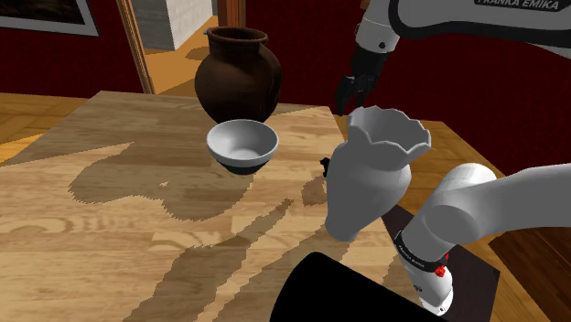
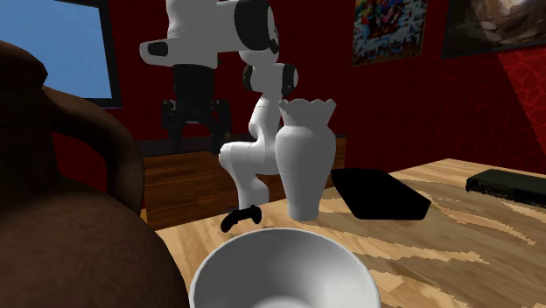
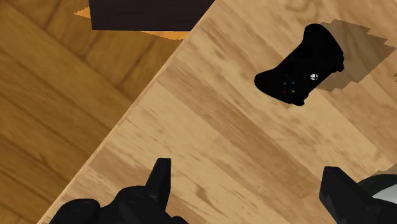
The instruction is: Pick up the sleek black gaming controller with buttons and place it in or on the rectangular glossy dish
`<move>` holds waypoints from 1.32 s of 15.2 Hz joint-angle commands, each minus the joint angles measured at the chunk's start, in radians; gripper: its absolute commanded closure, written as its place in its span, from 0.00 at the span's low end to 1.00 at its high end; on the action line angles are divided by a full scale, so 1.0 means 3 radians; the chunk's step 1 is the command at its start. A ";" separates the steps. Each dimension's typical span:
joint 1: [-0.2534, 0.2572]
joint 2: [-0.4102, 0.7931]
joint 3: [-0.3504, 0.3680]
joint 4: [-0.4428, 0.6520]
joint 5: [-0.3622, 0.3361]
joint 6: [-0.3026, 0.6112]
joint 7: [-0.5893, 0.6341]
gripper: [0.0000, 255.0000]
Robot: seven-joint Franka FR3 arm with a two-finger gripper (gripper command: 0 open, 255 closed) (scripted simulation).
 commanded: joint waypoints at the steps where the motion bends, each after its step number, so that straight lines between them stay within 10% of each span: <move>1: 0.0000 0.0000 0.0000 0.0000 0.0000 0.0000 0.0000 0.00; 12: -0.0344 -0.0099 0.1065 -0.0783 0.0733 0.0338 0.2434 0.00; 20: -0.0605 -0.0128 0.1434 -0.1068 0.1034 0.0621 0.2342 0.00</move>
